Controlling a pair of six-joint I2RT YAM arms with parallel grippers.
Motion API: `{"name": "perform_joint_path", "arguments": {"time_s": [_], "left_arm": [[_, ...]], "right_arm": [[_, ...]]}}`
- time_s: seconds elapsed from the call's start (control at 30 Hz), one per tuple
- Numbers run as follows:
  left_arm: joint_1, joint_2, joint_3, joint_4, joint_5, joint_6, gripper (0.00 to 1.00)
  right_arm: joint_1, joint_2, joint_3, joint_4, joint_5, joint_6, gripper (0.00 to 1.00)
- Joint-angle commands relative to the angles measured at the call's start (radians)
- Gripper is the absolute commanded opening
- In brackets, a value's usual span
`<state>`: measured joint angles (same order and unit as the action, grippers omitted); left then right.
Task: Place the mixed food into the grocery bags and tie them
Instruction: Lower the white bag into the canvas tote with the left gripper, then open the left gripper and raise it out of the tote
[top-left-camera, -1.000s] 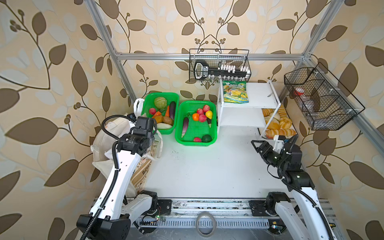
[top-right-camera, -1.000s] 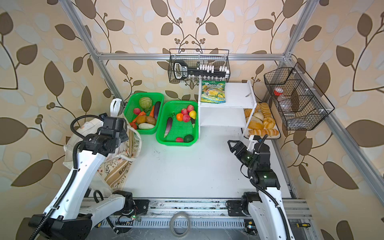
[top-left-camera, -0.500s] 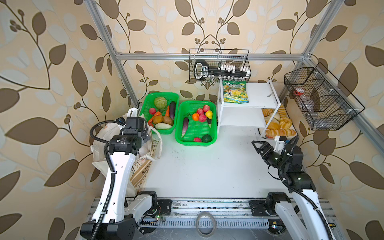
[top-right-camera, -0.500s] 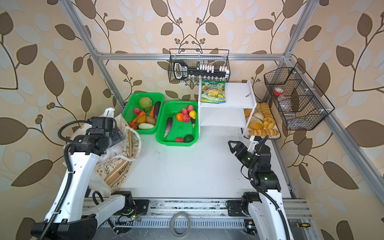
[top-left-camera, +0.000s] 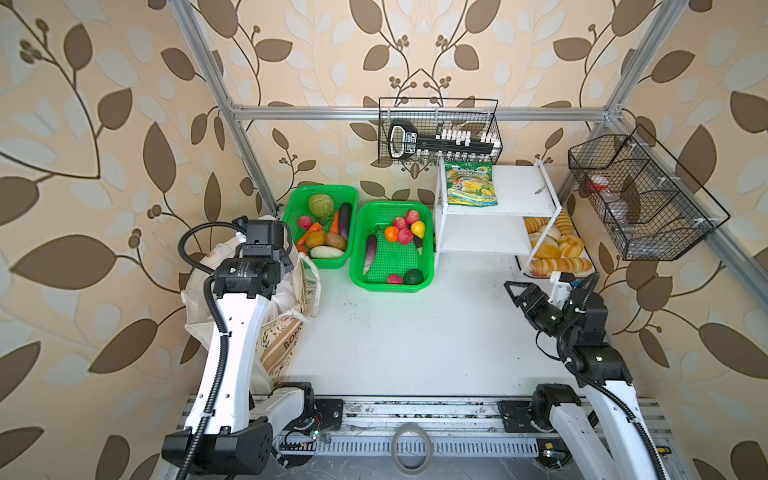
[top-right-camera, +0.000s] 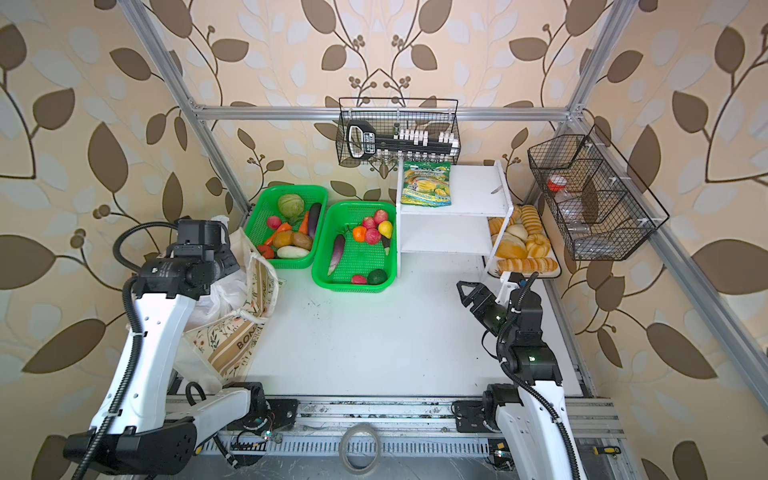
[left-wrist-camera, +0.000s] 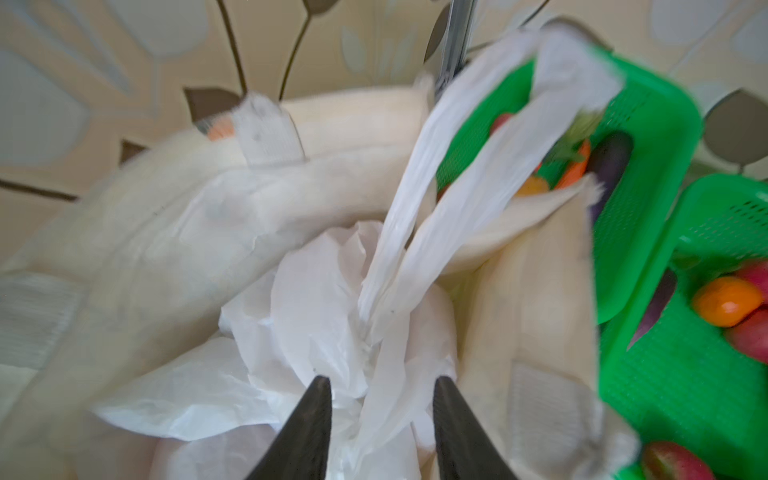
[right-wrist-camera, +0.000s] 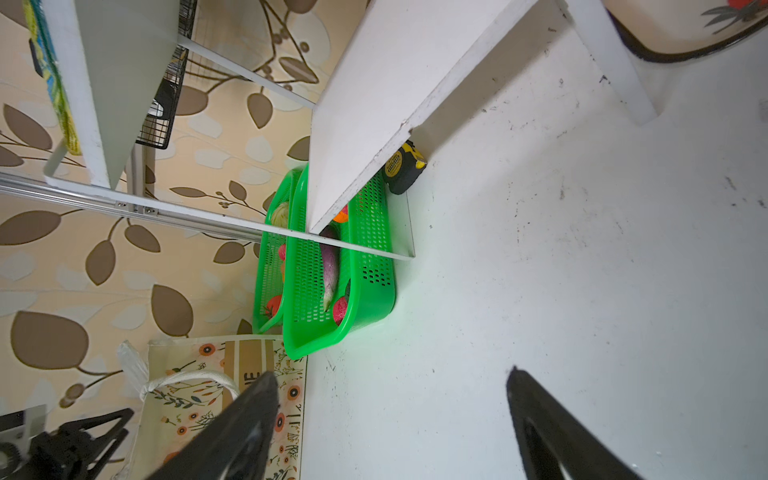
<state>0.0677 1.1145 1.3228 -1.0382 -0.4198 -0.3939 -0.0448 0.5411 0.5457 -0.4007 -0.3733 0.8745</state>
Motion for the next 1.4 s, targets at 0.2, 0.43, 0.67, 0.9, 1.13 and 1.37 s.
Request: {"name": "perform_joint_path", "arguments": {"time_s": [0.2, 0.43, 0.67, 0.9, 1.13, 1.37], "left_arm": [[0.144, 0.030, -0.159, 0.013, 0.171, -0.069, 0.40], [0.141, -0.042, 0.138, -0.046, 0.048, 0.059, 0.55], [0.142, 0.028, 0.332, -0.065, 0.104, 0.066, 0.61], [0.142, 0.060, 0.168, 0.041, 0.125, 0.054, 0.43], [0.144, 0.103, -0.058, 0.132, 0.097, 0.035, 0.42], [0.144, 0.078, -0.075, 0.037, 0.086, 0.056, 0.45]], "right_arm": [[-0.014, 0.015, -0.031, 0.014, -0.018, -0.024, 0.86], [-0.040, 0.025, -0.010, 0.014, -0.024, -0.073, 0.87], [-0.059, 0.038, 0.058, -0.009, -0.052, -0.137, 0.87], [-0.059, 0.005, 0.020, -0.010, -0.058, -0.096, 0.87], [-0.059, 0.002, 0.019, -0.025, -0.061, -0.090, 0.87], [-0.059, -0.003, 0.033, -0.035, -0.044, -0.105, 0.87]]}}
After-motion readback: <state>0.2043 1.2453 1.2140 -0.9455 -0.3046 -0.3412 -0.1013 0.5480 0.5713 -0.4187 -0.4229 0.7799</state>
